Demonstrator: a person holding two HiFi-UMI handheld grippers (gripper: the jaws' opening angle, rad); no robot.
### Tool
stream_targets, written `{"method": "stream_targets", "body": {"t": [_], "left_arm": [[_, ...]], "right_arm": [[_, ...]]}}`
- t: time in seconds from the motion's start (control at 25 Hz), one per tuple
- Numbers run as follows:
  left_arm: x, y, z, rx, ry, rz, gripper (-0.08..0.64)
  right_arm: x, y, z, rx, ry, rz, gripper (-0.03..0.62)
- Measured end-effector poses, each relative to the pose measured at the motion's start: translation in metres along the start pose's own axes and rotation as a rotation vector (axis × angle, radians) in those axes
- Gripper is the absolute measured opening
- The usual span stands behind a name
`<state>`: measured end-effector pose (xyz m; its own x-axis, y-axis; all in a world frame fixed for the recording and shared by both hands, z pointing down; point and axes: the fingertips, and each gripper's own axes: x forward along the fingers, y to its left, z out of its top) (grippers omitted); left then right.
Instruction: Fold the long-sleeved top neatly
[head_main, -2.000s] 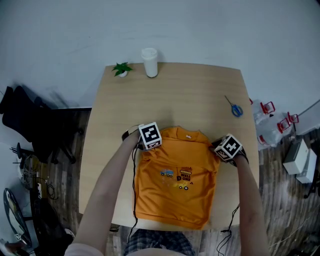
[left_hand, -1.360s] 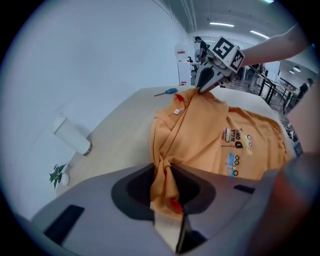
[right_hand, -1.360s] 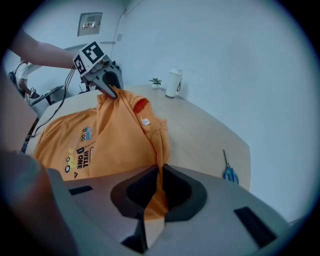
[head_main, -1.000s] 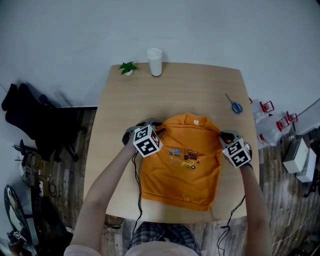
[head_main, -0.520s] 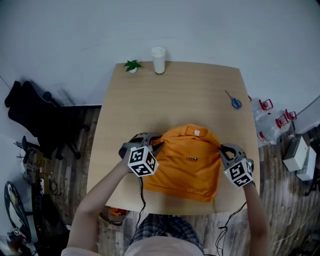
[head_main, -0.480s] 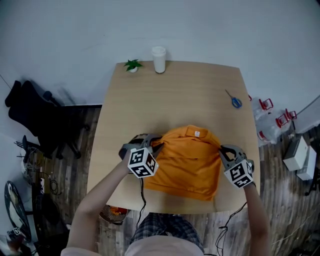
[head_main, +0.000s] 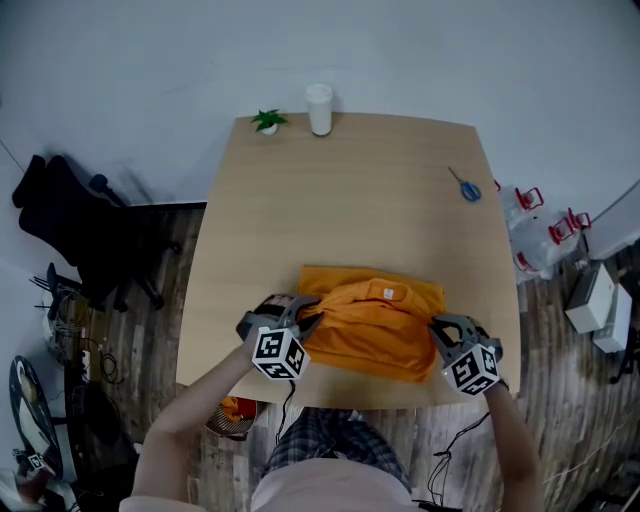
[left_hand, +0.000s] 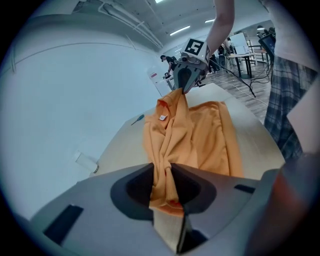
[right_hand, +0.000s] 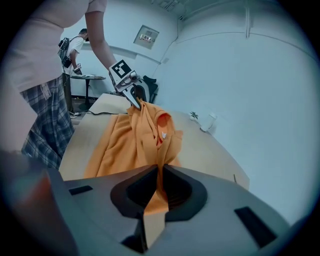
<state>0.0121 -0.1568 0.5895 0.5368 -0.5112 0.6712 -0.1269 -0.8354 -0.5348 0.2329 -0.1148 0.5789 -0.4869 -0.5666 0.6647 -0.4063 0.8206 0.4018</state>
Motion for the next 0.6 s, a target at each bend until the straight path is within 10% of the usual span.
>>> {"method": "stream_targets", "body": {"t": [0.6], "left_arm": [[-0.025, -0.075, -0.011, 0.029, -0.071, -0.245, 0.116]], "right_arm": [[-0.007, 0.099, -0.023, -0.041, 0.052, 0.26, 0.046]]}}
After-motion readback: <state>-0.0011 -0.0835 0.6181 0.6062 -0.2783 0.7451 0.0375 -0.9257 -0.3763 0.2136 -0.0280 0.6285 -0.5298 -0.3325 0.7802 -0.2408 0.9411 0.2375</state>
